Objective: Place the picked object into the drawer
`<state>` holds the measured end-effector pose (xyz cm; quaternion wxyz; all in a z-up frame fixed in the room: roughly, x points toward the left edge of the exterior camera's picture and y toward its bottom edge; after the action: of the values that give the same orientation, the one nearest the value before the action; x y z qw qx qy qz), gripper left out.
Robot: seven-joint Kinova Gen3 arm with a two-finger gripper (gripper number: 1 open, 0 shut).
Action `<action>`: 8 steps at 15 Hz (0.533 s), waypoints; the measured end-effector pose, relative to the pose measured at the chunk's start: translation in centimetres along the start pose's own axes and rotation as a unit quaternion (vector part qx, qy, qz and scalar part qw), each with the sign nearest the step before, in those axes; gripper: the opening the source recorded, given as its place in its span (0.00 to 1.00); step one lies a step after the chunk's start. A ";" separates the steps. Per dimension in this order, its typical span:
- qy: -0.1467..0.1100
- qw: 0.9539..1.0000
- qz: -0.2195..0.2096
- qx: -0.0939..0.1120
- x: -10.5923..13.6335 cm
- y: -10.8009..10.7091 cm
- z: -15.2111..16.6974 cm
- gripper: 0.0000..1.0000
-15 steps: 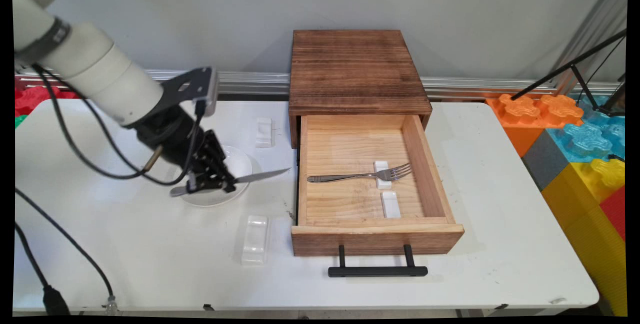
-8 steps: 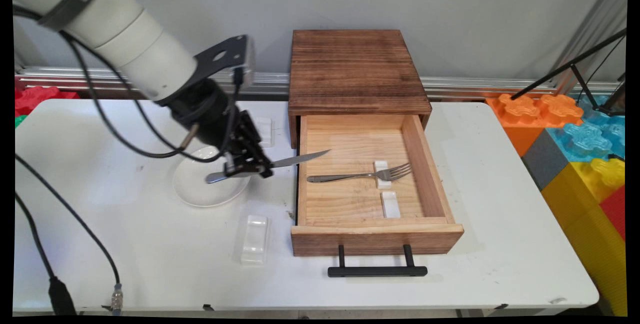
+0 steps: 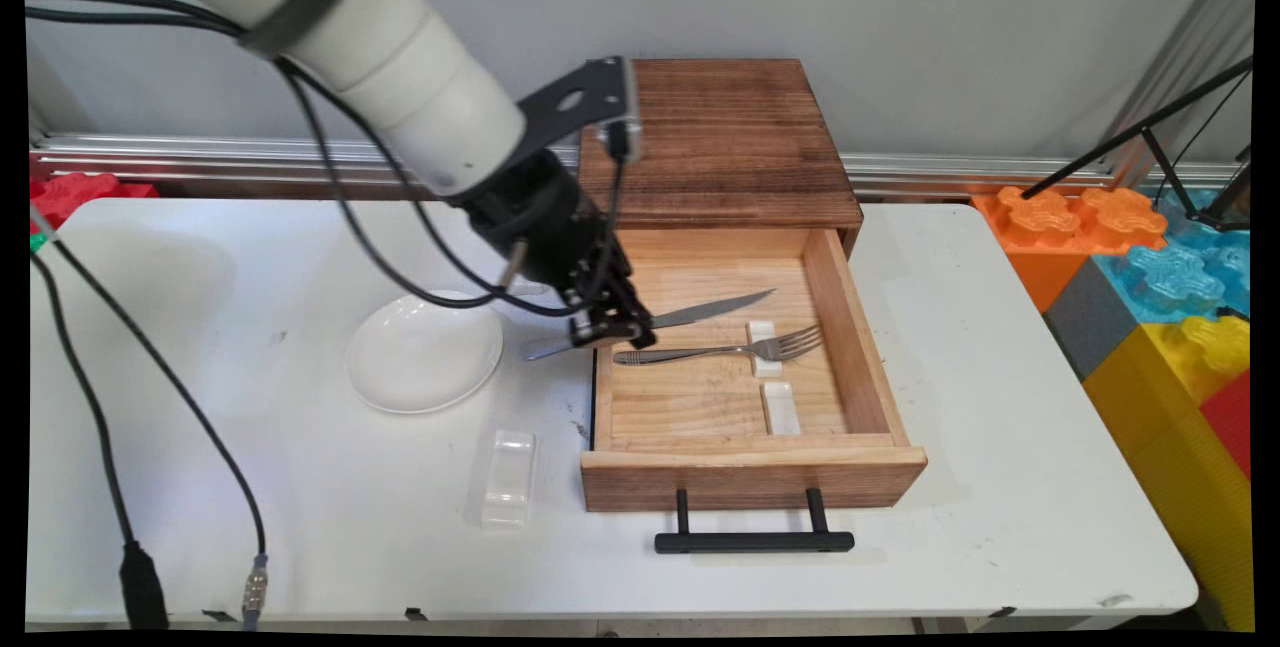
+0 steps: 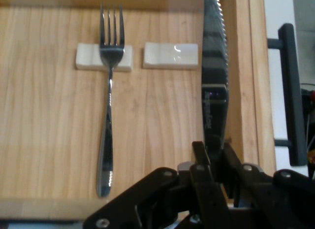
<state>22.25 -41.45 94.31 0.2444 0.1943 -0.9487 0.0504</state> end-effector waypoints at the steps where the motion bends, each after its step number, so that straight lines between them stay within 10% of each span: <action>1: 0.003 1.000 0.001 0.001 0.6 -0.1 0.7 0.00; 8: 0.019 1.000 0.000 0.003 3.5 -1.0 5.3 0.00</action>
<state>17.48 -44.56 91.32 0.2622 0.1942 -0.9435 0.0573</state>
